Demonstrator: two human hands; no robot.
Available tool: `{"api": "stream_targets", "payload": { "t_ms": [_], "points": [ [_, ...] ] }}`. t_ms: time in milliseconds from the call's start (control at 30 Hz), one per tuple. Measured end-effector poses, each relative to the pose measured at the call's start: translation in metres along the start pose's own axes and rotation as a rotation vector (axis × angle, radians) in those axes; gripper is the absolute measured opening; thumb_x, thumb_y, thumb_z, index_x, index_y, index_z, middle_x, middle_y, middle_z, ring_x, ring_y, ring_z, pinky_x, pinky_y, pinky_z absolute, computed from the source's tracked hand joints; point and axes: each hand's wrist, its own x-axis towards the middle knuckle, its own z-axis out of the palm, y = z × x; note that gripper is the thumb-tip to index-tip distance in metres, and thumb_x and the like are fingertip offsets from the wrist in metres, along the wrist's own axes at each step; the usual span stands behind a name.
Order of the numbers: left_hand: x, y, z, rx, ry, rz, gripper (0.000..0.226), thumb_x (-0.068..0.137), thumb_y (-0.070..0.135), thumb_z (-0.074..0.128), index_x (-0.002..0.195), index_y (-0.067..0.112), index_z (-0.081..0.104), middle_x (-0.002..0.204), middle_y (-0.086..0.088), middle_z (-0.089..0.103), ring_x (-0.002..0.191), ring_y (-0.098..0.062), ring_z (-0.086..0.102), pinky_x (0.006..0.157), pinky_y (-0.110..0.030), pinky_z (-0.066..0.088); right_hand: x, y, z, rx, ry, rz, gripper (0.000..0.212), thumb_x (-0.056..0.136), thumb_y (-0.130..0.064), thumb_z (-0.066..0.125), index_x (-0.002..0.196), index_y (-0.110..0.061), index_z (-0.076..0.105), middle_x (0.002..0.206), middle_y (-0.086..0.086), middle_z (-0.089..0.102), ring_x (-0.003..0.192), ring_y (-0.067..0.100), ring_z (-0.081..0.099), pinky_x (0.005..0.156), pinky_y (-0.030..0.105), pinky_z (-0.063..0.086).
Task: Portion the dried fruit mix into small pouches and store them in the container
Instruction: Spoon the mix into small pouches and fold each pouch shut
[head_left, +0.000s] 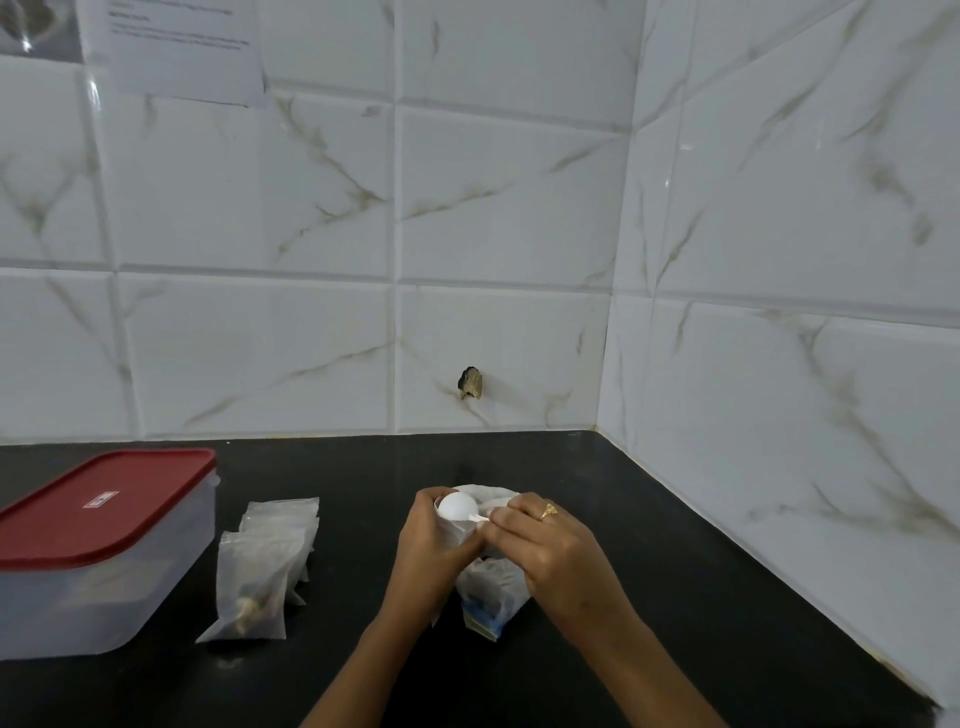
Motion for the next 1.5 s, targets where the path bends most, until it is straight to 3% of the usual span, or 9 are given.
{"api": "stream_targets", "payload": {
  "t_ms": [200,433,567,700,867,1100,1267,1400,1500],
  "points": [
    [0.000,-0.001,-0.001,0.029,-0.013,-0.007,0.045,0.074,0.018,0.077,0.104,0.028,0.045,0.101,0.010,0.054,0.090,-0.004,0.056,0.062,-0.010,0.044,-0.001,-0.002,0.001,-0.105,0.041,-0.032,0.006,0.078,-0.021,0.070,0.074,-0.021,0.075,0.081,-0.009,0.073,0.077,0.007,0.066,0.076,0.018,0.040],
    [0.001,-0.002,0.001,0.026,-0.001,-0.002,0.047,0.072,0.018,0.078,0.106,0.022,0.046,0.102,0.007,0.054,0.090,-0.005,0.056,0.060,-0.004,0.044,-0.003,-0.005,0.010,0.063,0.109,0.116,0.021,0.080,-0.021,0.057,0.078,-0.012,0.076,0.082,-0.003,0.073,0.086,0.005,0.060,0.077,0.016,0.053],
    [0.000,-0.003,0.001,-0.007,0.029,-0.015,0.046,0.071,0.022,0.080,0.102,0.027,0.046,0.103,0.007,0.056,0.092,-0.007,0.058,0.063,-0.012,0.047,0.003,-0.007,0.008,0.364,0.161,0.474,0.023,0.075,-0.015,0.053,0.075,-0.012,0.076,0.076,-0.005,0.071,0.085,-0.001,0.056,0.078,-0.002,0.041],
    [-0.001,-0.004,0.002,-0.001,0.022,-0.034,0.049,0.073,0.027,0.079,0.109,0.023,0.047,0.105,0.009,0.056,0.096,-0.004,0.057,0.071,-0.015,0.045,0.008,-0.007,0.001,0.690,0.118,0.940,0.030,0.077,0.006,0.066,0.076,-0.021,0.077,0.073,-0.016,0.069,0.076,-0.003,0.065,0.068,0.003,0.046],
    [0.000,-0.007,0.004,0.034,0.030,-0.018,0.050,0.074,0.022,0.077,0.111,0.026,0.043,0.108,0.010,0.053,0.097,0.000,0.052,0.070,-0.013,0.041,0.011,-0.008,-0.009,0.886,0.099,1.133,0.032,0.078,0.003,0.068,0.069,-0.027,0.072,0.072,-0.012,0.070,0.054,-0.004,0.061,0.055,0.009,0.049],
    [0.001,-0.012,0.004,0.053,0.081,-0.057,0.054,0.075,0.022,0.077,0.115,0.023,0.042,0.112,0.005,0.049,0.098,-0.003,0.049,0.067,-0.011,0.040,0.005,-0.002,-0.002,0.778,0.205,1.229,0.022,0.084,-0.002,0.064,0.091,-0.020,0.073,0.077,-0.002,0.072,0.059,0.004,0.066,0.059,0.012,0.053],
    [0.003,-0.021,0.001,0.101,0.208,-0.115,0.049,0.072,0.021,0.078,0.106,0.025,0.042,0.109,0.004,0.049,0.092,-0.005,0.050,0.067,-0.015,0.041,-0.003,0.004,0.015,0.778,0.015,1.376,0.024,0.085,0.000,0.059,0.105,-0.010,0.070,0.086,-0.001,0.068,0.074,0.001,0.064,0.060,0.010,0.047],
    [0.005,-0.022,0.005,0.116,0.141,-0.188,0.046,0.073,0.022,0.074,0.105,0.020,0.042,0.104,0.003,0.049,0.088,-0.007,0.052,0.062,-0.021,0.041,-0.006,0.003,0.028,0.702,-0.013,1.363,0.022,0.086,-0.002,0.059,0.105,-0.007,0.070,0.100,0.006,0.071,0.087,0.014,0.068,0.081,0.022,0.053],
    [0.010,-0.024,0.011,0.154,0.109,-0.205,0.050,0.068,0.028,0.076,0.105,0.014,0.046,0.102,-0.002,0.051,0.082,-0.009,0.053,0.058,-0.022,0.039,-0.009,0.003,0.031,0.551,-0.079,1.290,0.025,0.089,-0.004,0.055,0.110,-0.007,0.068,0.109,0.008,0.069,0.098,0.016,0.065,0.081,0.015,0.046]
  ]
}}
